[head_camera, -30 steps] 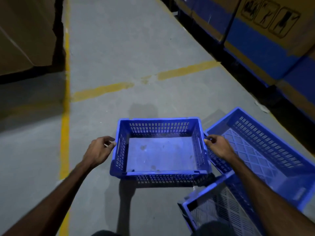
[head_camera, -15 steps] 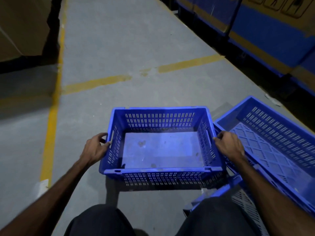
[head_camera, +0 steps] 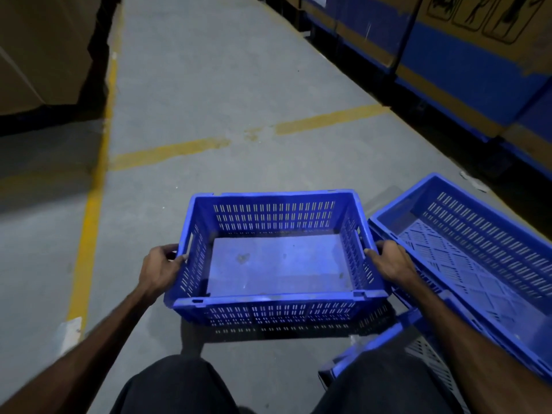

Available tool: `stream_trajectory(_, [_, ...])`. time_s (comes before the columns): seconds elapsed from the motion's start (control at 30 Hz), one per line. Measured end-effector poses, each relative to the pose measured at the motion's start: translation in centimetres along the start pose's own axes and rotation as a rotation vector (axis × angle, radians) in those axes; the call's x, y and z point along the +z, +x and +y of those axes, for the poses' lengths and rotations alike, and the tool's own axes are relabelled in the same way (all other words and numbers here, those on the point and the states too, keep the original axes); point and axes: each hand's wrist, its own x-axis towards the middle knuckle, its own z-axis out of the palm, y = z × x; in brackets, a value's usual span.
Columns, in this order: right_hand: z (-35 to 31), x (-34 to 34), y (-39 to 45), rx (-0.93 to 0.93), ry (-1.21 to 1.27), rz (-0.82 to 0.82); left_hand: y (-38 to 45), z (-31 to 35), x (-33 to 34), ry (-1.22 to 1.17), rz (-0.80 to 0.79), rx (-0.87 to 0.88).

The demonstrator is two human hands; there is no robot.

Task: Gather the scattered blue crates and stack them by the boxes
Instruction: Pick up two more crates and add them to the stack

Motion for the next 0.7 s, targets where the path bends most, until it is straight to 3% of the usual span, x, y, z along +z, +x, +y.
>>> stream_trajectory(0.23, [-3.6,-0.5,0.1,-0.137,0.026,0.078,-0.2,-0.5,-3.7,-0.116,0.065,-0.044])
stream_trajectory(0.37, [-6.3,-3.5,-1.5,-0.126,0.069,0.072,-1.8,2.2,-7.8,-0.14,0.106,-0.065])
stream_trajectory(0.7, [-21.4,-25.5,-10.5,-0.192,0.139,0.093,-12.3,17.7,-30.3,-0.222,0.183,-0.139])
